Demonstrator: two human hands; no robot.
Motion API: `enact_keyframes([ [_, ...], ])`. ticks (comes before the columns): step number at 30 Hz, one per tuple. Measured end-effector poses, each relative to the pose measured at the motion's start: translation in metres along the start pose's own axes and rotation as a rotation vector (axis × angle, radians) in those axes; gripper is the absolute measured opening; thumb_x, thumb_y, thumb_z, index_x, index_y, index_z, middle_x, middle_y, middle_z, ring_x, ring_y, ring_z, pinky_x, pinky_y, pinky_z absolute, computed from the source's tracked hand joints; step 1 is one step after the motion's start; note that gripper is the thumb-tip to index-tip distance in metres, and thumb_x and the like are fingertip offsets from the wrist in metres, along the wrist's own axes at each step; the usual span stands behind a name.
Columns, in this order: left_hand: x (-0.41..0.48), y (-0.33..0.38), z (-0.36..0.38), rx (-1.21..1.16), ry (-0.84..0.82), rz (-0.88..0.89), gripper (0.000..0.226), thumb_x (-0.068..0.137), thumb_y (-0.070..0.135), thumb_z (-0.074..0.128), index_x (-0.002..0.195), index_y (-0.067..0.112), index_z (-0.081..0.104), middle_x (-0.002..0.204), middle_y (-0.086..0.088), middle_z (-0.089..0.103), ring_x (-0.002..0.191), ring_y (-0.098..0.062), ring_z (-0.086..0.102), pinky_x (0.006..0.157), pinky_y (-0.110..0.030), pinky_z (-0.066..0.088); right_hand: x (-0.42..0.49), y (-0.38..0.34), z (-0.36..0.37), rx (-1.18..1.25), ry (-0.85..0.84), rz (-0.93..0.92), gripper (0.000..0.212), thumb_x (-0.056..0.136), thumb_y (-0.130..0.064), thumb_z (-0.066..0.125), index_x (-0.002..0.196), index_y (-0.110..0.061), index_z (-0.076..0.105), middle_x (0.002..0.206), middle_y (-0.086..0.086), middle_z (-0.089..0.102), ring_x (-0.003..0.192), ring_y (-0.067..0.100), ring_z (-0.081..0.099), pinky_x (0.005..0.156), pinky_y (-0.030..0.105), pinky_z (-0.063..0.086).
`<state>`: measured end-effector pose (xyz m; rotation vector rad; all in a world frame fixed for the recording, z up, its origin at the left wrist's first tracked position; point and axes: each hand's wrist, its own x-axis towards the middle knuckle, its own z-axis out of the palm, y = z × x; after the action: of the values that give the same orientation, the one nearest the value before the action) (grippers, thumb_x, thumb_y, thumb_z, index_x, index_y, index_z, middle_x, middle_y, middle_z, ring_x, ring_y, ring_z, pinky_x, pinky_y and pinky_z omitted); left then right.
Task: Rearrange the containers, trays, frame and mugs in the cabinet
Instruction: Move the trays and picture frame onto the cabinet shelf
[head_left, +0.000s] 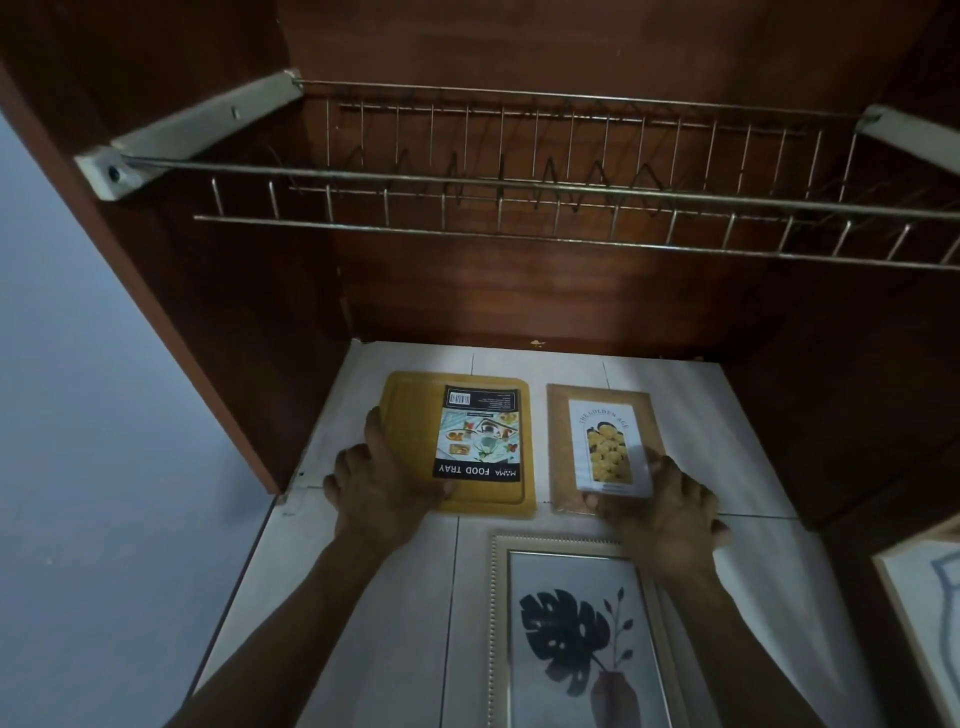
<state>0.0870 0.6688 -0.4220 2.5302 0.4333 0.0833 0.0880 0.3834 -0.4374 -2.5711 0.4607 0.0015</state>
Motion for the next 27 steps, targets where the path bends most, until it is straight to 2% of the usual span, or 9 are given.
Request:
enact_keyframes([
  [7,0.001,0.003,-0.008,-0.049,0.007,0.016,0.133,0.055,0.060,0.085,0.149,0.027,-0.003,0.137,-0.021,0.038,0.121,-0.040,0.047,0.099,-0.055,0.039,0.014,-0.006,-0.005,-0.036,-0.075,0.086,0.110,0.060,-0.065,0.080,0.144,-0.020,0.025,0.143,0.018,0.035,0.132,0.040,0.032,0.109,0.056,0.032],
  [11,0.002,0.002,-0.014,-0.125,-0.014,0.038,0.135,0.050,0.056,0.089,0.149,0.030,0.000,0.136,-0.021,0.031,0.114,-0.042,0.049,0.093,-0.054,0.046,0.025,-0.007,-0.008,-0.054,-0.147,0.120,0.123,0.045,-0.076,0.078,0.143,-0.023,0.025,0.141,0.015,0.037,0.129,0.039,0.033,0.107,0.053,0.034],
  [13,0.002,0.002,-0.017,-0.168,-0.020,0.057,0.134,0.049,0.052,0.090,0.150,0.028,0.005,0.135,-0.020,0.029,0.113,-0.041,0.049,0.092,-0.051,0.047,0.031,-0.007,-0.009,-0.064,-0.182,0.148,0.127,0.037,-0.079,0.077,0.141,-0.025,0.027,0.140,0.015,0.037,0.128,0.040,0.033,0.105,0.052,0.034],
  [17,0.002,0.003,-0.021,-0.196,-0.024,0.083,0.130,0.048,0.049,0.091,0.149,0.027,0.011,0.133,-0.017,0.028,0.111,-0.038,0.049,0.089,-0.048,0.048,0.040,-0.009,-0.014,-0.086,-0.227,0.216,0.125,0.035,-0.074,0.082,0.136,-0.021,0.032,0.136,0.017,0.038,0.125,0.041,0.034,0.103,0.051,0.034],
  [20,0.002,0.002,-0.021,-0.216,-0.038,0.094,0.129,0.048,0.048,0.091,0.149,0.025,0.014,0.134,-0.017,0.027,0.115,-0.037,0.046,0.089,-0.047,0.047,0.044,-0.007,-0.018,-0.077,-0.247,0.207,0.127,0.032,-0.077,0.080,0.135,-0.021,0.034,0.131,0.015,0.042,0.121,0.039,0.038,0.100,0.048,0.039],
  [22,0.003,0.002,-0.021,-0.221,-0.050,0.082,0.129,0.050,0.046,0.091,0.150,0.023,0.012,0.139,-0.018,0.025,0.120,-0.038,0.043,0.092,-0.047,0.046,0.048,-0.006,-0.019,-0.074,-0.267,0.195,0.125,0.032,-0.079,0.079,0.134,-0.019,0.037,0.129,0.014,0.044,0.118,0.036,0.041,0.093,0.043,0.041],
  [24,0.005,0.003,-0.022,-0.186,-0.078,0.061,0.132,0.052,0.046,0.090,0.151,0.019,0.007,0.143,-0.020,0.023,0.124,-0.039,0.042,0.095,-0.046,0.045,0.049,-0.008,-0.022,-0.049,-0.268,0.168,0.120,0.032,-0.078,0.081,0.129,-0.019,0.041,0.127,0.012,0.047,0.114,0.032,0.044,0.085,0.038,0.037],
  [27,0.013,0.002,-0.023,-0.117,-0.125,0.056,0.138,0.049,0.057,0.089,0.151,0.017,0.005,0.141,-0.020,0.032,0.124,-0.037,0.043,0.096,-0.044,0.043,0.044,-0.015,-0.031,-0.082,-0.261,0.047,0.091,0.055,-0.065,0.083,0.125,-0.022,0.044,0.122,0.006,0.050,0.114,0.028,0.045,0.093,0.037,0.031],
])
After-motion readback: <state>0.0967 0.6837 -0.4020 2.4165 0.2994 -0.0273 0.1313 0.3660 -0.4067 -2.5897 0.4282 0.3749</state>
